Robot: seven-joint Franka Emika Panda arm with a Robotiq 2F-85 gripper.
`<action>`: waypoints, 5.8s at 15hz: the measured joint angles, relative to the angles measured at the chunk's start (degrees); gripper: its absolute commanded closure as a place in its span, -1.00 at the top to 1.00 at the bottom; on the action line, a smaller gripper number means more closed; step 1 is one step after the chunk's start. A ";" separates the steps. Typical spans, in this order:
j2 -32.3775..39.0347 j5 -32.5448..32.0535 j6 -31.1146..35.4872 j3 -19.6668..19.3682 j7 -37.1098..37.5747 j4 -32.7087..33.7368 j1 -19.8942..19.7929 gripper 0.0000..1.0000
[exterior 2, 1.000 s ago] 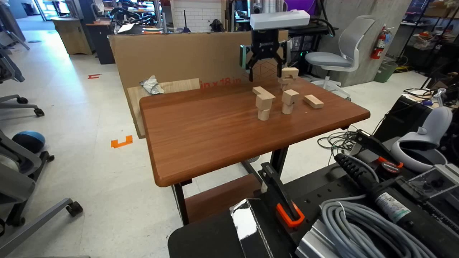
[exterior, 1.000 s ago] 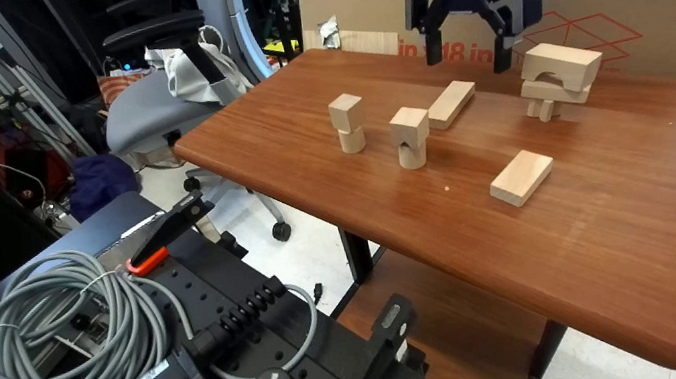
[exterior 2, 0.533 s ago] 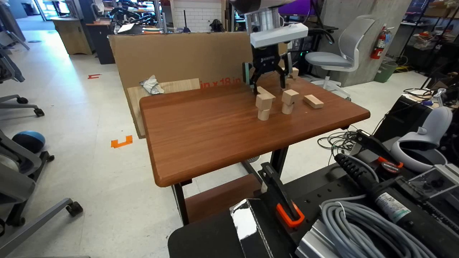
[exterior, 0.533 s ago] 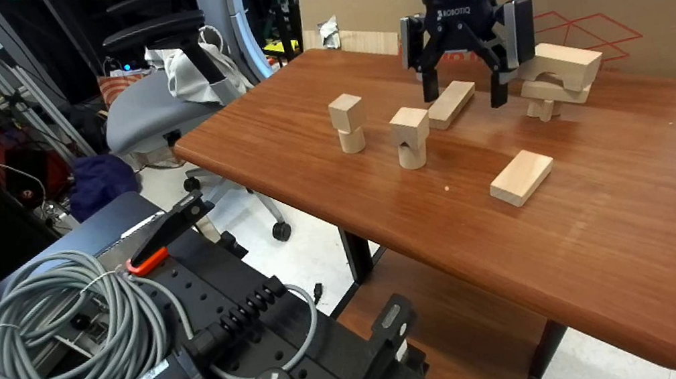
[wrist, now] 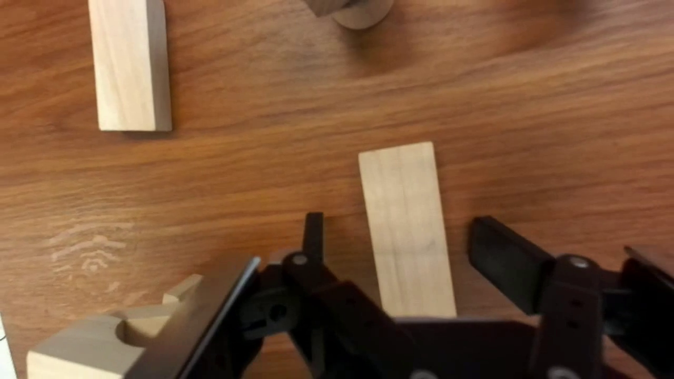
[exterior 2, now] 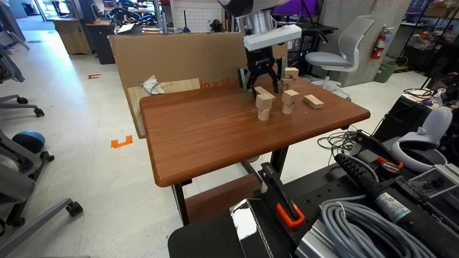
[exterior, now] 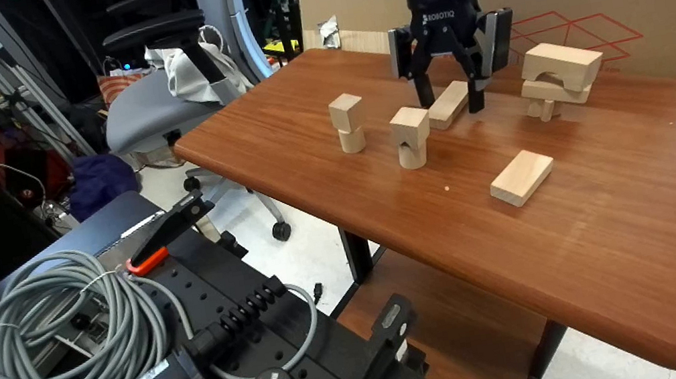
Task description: Put a rectangular block on top of the cubes
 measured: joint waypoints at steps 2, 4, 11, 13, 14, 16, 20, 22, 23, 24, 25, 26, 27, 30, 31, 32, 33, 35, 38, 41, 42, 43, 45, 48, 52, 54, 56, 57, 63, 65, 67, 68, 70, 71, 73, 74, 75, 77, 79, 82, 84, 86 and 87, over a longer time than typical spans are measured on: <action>0.13 0.00 -0.92 -0.04 0.00 0.57 -0.03 -0.46; 0.25 0.01 -2.41 -0.06 0.00 1.27 -0.09 -0.75; 0.50 0.10 -8.02 -0.09 -0.24 3.80 -1.33 -0.82; 0.50 -0.20 -9.15 -0.10 -1.27 4.26 -1.54 -0.82; 0.50 -0.73 -10.19 -0.09 -2.39 4.58 -1.42 -0.82; 0.35 -2.27 -13.07 0.14 -4.94 5.35 -0.89 -0.82; -0.98 -7.55 -17.96 0.69 -10.75 6.00 1.30 -0.82; -1.87 -11.56 -18.48 0.74 -13.10 5.91 2.58 -0.82; -2.34 -13.56 -18.49 0.77 -14.43 5.79 3.14 -0.82; -2.91 -15.26 -18.50 0.89 -16.08 5.49 3.53 -0.82; -3.60 -16.81 -18.49 1.17 -17.97 4.94 3.73 -0.82; -4.50 -18.22 -18.42 1.54 -20.11 4.08 3.75 -0.82; -5.59 -19.41 -18.08 1.84 -22.36 2.92 3.67 -0.82; -10.23 -22.10 -14.83 2.60 -29.71 -2.33 2.70 -0.82; -12.05 -22.72 -12.99 2.87 -32.26 -4.50 1.95 -0.82; -13.88 -23.10 -10.96 3.21 -34.93 -6.75 0.99 -0.82; -15.74 -23.43 -8.70 3.55 -37.65 -9.08 -0.15 -0.82; -19.20 -23.59 -4.13 4.12 -43.33 -13.58 -2.49 -0.82; -22.66 -23.68 0.66 5.09 -51.65 -19.02 -5.05 -0.82; -24.15 -26.49 4.22 5.61 -54.71 -23.48 -5.07 -0.82; -24.46 -27.70 5.51 5.91 -55.08 -24.96 -5.05 -0.82; -24.73 -28.53 6.75 6.23 -55.70 -26.34 -5.04 -0.82; -25.20 -29.14 8.60 6.82 -57.77 -28.55 -5.05 -0.82; -26.29 -28.63 9.73 7.44 -61.76 -30.91 -5.20 -0.82; -27.87 -22.61 9.70 8.39 -69.24 -32.46 -6.22 -0.82; -28.40 -19.96 9.57 8.40 -72.44 -33.00 -6.33 -0.82; -28.70 -18.44 9.53 8.43 -74.55 -33.64 -6.33 -0.82; -28.70 -17.95 9.49 8.48 -75.29 -33.87 -6.33 -0.82; -28.71 -17.44 9.48 8.92 -77.48 -34.94 -6.31 -0.82; -28.72 -16.45 9.48 9.17 -78.27 -35.03 -6.31 -0.82; -28.72 -15.15 9.48 9.45 -78.99 -35.09 -6.31 -0.82; -28.72 -14.68 9.48 9.57 -79.22 -35.10 -6.30 -0.82; -28.72 -14.50 9.48 9.76 -79.36 -35.11 -6.27 -0.82; -28.72 -14.50 9.49 9.83 -79.36 -35.11 -6.24 -0.82; -28.72 -14.50 9.51 9.87 -79.36 -35.11 -6.09 -0.82; -28.72 -14.50 9.56 9.91 -79.36 -35.12 -6.00 -0.82; -28.72 -14.50 9.57 9.98 -79.36 -35.13 -5.90 -0.82; -28.71 -14.50 9.67 10.17 -79.34 -35.16 -5.72 -0.82; -28.70 -14.51 9.96 10.23 -79.10 -35.16 -5.47 -0.82; -28.64 -14.55 12.31 10.23 -77.53 -35.24 -5.16 -0.82; -28.59 -14.80 14.20 10.23 -76.06 -35.37 -5.01 -0.82; -28.45 -15.78 15.62 10.17 -74.30 -35.53 -4.75 -0.82; -28.37 -16.42 16.15 10.12 -73.37 -35.67 -4.57 -0.82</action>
